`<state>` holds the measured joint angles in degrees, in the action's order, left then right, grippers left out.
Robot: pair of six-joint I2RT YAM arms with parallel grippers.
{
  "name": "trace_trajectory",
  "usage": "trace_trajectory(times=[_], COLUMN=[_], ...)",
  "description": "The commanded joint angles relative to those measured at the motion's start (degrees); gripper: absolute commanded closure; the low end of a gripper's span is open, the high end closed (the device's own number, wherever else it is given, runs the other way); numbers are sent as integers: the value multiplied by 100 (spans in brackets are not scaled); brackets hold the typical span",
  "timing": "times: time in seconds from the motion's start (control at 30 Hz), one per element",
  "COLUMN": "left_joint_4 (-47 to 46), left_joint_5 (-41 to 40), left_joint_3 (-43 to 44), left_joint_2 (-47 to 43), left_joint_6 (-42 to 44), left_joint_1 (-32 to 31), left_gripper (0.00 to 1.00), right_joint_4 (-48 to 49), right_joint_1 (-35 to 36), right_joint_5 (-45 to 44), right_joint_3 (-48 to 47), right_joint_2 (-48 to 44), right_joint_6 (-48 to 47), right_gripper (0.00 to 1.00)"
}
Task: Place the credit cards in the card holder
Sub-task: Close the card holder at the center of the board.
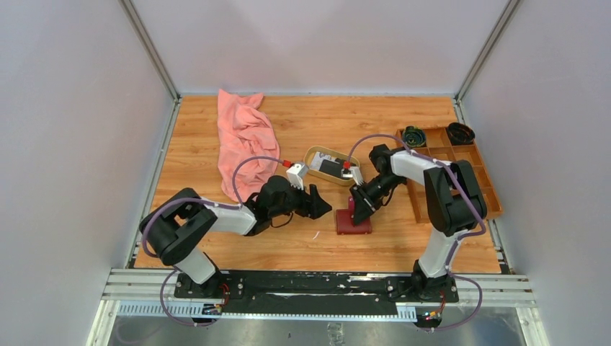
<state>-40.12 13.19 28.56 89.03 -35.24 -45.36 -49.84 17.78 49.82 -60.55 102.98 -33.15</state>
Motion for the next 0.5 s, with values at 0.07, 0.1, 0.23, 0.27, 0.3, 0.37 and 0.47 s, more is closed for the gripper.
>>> trace_trajectory(times=[0.07,0.1,0.23,0.27,0.3,0.37,0.47], left_joint_4=[-841,-860,-875,-875,-875,-875,-875], left_joint_5=[269,308,463,491,524,616,727], left_joint_3=[166,212,488,570,647,833,1076], left_joint_2=[521,597,968,1070,1170,1359,1626], left_joint_6=[-258,-275,-352,-386,-414,-481,-614], left_joint_1=[28,23,27,28,29,29,36], left_gripper=[28,28,30,30,31,34,36], right_joint_4=[-430,-311,349,345,332,301,188], right_joint_1=[-144,-269,-696,-768,-811,-837,-838], right_joint_5=[128,4,-773,-797,-798,-871,-783], right_joint_3=[-154,-101,255,274,276,235,96], right_joint_2=[-1043,-1259,-1526,-1429,-1299,-1010,-527], right_joint_6=[-806,-638,101,158,212,288,251], right_gripper=[68,62,43,43,42,43,43])
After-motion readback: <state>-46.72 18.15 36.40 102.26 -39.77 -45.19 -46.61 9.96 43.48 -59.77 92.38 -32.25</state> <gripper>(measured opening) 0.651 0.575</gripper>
